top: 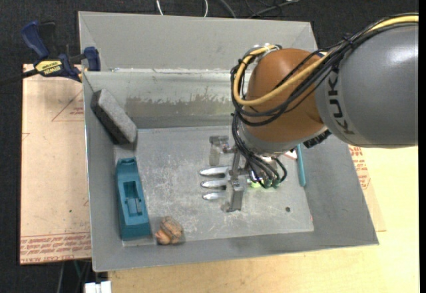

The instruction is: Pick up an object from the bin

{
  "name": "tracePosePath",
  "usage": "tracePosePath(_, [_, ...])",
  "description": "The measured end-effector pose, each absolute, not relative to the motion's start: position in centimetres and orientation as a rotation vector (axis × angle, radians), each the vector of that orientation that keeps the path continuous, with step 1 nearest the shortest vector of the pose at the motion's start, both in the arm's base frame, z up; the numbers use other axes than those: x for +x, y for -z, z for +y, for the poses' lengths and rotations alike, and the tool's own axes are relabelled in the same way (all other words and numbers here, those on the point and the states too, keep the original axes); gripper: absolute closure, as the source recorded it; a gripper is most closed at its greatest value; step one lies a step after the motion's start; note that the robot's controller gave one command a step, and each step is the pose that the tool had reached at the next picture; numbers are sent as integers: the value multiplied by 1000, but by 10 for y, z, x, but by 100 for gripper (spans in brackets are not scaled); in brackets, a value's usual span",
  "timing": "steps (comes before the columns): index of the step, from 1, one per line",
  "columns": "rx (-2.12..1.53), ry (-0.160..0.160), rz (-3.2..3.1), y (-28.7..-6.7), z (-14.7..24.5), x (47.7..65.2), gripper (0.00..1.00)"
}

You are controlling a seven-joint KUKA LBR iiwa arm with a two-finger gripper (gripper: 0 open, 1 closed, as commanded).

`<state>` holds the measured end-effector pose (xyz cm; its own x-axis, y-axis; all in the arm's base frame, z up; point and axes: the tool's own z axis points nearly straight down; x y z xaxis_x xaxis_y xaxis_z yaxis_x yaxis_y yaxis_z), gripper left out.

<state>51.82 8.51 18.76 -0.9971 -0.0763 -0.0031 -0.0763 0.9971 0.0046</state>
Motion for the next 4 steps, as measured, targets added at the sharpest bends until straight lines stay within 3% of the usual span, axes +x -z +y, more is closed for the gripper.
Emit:
tracePosePath(1, [-265, -7, 3132, -157, 73, 518, 0])
tracePosePath(2, [-322, -6, 3130, -83, 29, 546, 0])
tracePosePath(3, [-185, -11, 3123, -80, 6, 553, 100])
tracePosePath(4, [-185, -11, 3122, -80, 6, 553, 100])
